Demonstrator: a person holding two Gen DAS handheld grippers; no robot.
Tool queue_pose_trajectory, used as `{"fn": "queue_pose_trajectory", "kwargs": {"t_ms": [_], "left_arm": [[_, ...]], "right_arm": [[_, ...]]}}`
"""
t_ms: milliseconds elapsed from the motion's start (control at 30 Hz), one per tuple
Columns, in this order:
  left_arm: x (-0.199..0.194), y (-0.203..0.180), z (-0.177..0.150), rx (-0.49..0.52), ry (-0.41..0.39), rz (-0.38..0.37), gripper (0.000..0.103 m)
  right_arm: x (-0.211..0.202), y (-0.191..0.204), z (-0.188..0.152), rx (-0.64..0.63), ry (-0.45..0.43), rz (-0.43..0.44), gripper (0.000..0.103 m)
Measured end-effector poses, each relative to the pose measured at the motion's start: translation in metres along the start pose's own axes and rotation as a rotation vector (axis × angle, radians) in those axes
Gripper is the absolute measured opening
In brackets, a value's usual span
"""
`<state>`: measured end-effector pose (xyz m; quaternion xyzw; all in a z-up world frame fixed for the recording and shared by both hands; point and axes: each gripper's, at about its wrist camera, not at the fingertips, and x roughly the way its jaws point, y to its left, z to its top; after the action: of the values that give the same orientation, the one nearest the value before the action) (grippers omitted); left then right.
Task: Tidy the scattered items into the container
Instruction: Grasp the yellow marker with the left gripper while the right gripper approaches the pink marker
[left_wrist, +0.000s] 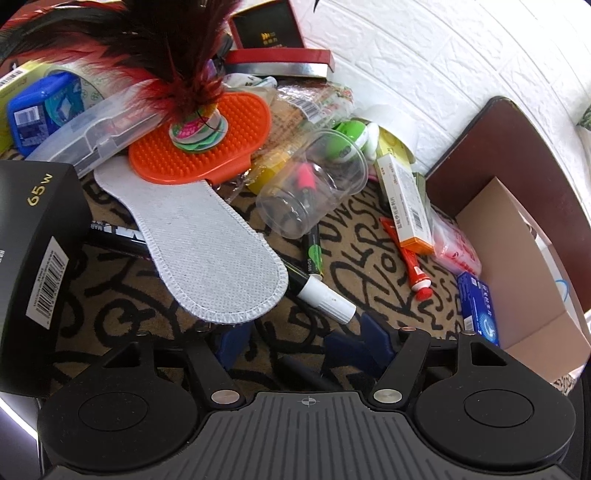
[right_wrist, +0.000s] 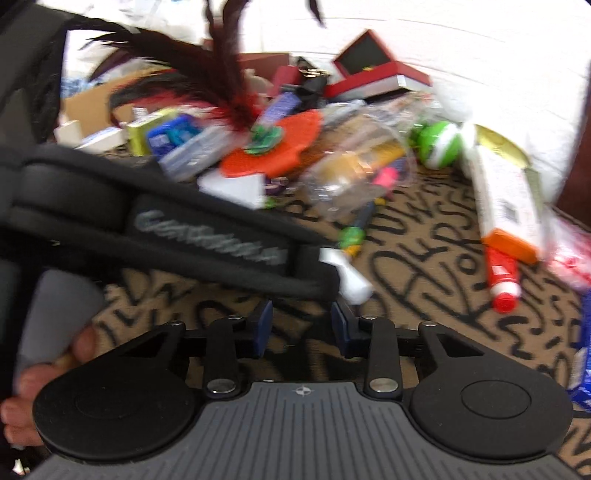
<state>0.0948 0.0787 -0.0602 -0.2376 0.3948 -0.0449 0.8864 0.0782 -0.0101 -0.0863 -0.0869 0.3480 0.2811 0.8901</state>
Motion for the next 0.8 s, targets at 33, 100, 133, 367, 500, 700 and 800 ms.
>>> {"fn": "queue_pose_trajectory", "kwargs": {"t_ms": [33,100,133,367,500,700,800], "left_arm": [[0.001,-0.001,0.001,-0.007,-0.001,0.005,0.082],[0.003,-0.003,0.002,-0.012,-0.002,0.015,0.084],[0.003,-0.004,0.002,-0.009,-0.005,0.017,0.084],[0.000,0.005,0.003,-0.044,-0.026,0.057,0.084],[-0.002,0.005,0.003,-0.037,-0.024,0.054,0.088],[-0.003,0.005,0.002,-0.031,-0.022,0.061,0.088],[-0.003,0.006,0.001,-0.035,-0.024,0.065,0.088]], "right_arm": [[0.000,0.005,-0.001,-0.021,-0.002,-0.002,0.040],[-0.001,0.011,-0.001,-0.057,-0.002,-0.031,0.040],[-0.002,0.011,-0.001,-0.057,0.001,-0.047,0.040],[-0.013,-0.018,-0.002,0.028,-0.004,-0.140,0.042],[-0.004,-0.018,0.002,0.030,-0.002,-0.117,0.044],[0.010,-0.005,0.005,-0.008,-0.003,-0.086,0.048],[0.005,-0.001,0.003,-0.041,-0.004,-0.058,0.049]]}}
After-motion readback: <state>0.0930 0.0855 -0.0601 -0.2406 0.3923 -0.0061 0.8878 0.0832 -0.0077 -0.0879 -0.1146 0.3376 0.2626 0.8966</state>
